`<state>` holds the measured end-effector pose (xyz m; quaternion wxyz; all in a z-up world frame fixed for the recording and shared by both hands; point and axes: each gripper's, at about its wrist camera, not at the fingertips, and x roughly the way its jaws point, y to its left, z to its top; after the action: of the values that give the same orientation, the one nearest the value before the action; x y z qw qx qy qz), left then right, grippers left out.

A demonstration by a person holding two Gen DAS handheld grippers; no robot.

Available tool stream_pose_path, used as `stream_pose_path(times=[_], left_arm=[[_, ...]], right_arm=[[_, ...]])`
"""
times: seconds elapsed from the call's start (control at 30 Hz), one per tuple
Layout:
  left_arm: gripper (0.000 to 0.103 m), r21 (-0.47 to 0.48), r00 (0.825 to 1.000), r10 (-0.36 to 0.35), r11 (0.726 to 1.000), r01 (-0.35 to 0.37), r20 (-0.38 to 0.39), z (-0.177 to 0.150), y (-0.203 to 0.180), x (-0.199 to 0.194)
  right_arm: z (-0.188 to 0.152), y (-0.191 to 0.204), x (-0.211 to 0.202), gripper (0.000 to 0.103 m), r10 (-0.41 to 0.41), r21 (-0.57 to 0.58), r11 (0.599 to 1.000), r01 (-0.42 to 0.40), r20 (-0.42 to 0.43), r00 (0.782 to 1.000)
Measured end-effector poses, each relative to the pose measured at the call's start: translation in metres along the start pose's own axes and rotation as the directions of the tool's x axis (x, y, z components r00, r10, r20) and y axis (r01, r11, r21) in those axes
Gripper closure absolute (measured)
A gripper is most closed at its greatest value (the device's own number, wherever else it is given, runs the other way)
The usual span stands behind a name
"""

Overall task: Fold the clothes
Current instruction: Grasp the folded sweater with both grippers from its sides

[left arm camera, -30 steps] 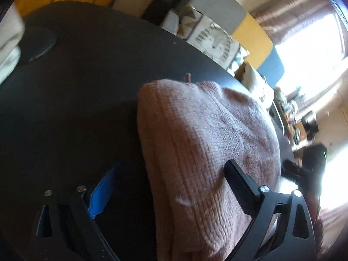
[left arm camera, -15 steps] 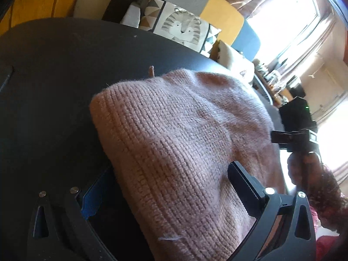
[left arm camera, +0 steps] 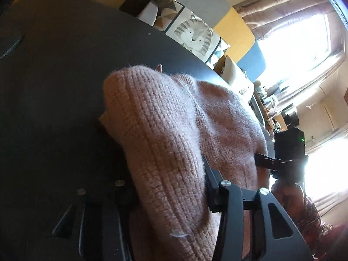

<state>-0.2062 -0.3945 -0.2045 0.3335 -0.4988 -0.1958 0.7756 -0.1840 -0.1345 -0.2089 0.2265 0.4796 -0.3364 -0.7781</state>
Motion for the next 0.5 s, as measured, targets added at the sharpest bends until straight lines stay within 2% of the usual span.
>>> stream_pose_path(times=[0.13,0.3,0.4,0.5], left_arm=[[0.061,-0.004,0.997,-0.051,0.999,0.051,0.056,-0.007,-0.010,-0.021],[0.062,0.018,0.988,-0.089,0.996,0.088,0.129,-0.009,-0.024,-0.048],[0.062,-0.013,0.971,-0.114,0.993,0.119,0.209,-0.011,-0.015,-0.085],[0.062,-0.040,0.939,-0.113,0.990,0.133,0.325,-0.010,-0.003,-0.132]], right_arm=[[0.000,0.010,-0.010,0.050,-0.003,0.002,1.000,0.003,0.024,1.000],[0.010,0.049,-0.021,0.051,0.047,-0.059,0.997,-0.045,0.027,0.999],[0.020,0.085,-0.020,0.052,0.087,-0.121,0.989,-0.085,0.009,0.996],[0.036,0.131,-0.010,0.052,0.145,-0.189,0.971,-0.147,-0.024,0.989]])
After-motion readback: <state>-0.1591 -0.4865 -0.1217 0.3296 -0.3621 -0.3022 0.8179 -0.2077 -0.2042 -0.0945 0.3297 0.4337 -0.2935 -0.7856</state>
